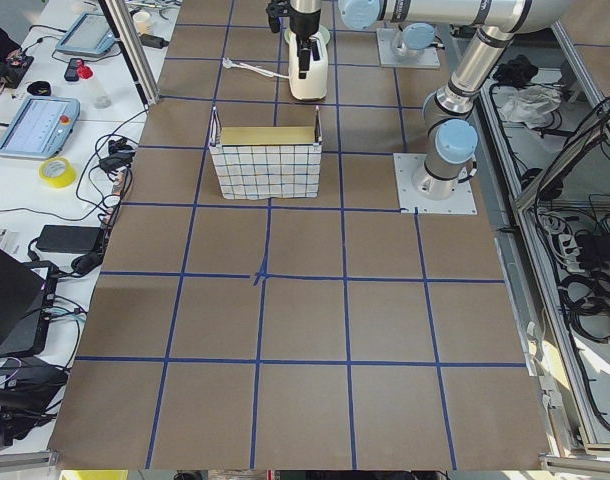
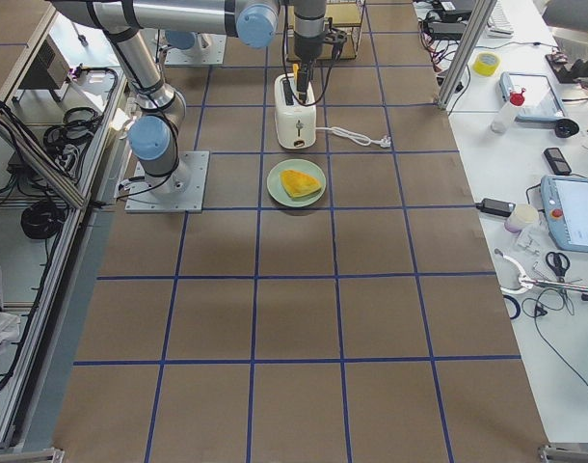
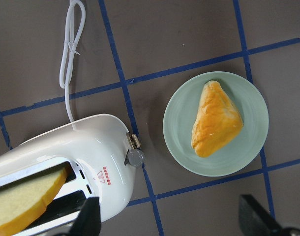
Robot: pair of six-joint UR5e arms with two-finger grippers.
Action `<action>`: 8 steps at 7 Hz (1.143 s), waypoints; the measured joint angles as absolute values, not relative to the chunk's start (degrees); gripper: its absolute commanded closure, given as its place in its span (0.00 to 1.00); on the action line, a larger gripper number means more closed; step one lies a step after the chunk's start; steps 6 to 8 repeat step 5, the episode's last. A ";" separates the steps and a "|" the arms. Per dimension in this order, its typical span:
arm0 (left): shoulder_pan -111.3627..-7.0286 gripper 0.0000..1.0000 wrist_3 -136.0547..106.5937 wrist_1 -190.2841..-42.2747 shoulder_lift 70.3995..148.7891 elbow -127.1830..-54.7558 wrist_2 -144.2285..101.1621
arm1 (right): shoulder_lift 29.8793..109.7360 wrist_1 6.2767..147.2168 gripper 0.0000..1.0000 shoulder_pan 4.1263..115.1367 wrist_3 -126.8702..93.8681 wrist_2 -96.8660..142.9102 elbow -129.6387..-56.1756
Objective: Press toaster with right arm
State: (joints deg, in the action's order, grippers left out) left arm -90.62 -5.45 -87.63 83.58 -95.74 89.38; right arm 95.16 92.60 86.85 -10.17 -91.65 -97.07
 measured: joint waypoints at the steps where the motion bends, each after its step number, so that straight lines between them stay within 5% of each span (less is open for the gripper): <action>1: -90.62 0.00 -5.45 -87.63 83.58 -95.74 89.38 | 95.20 92.63 0.00 88.26 -11.62 -91.62 -96.84; 8: -90.61 0.00 -5.45 -87.63 83.59 -95.76 89.38 | 95.11 92.56 0.00 90.38 -13.62 -91.58 -96.77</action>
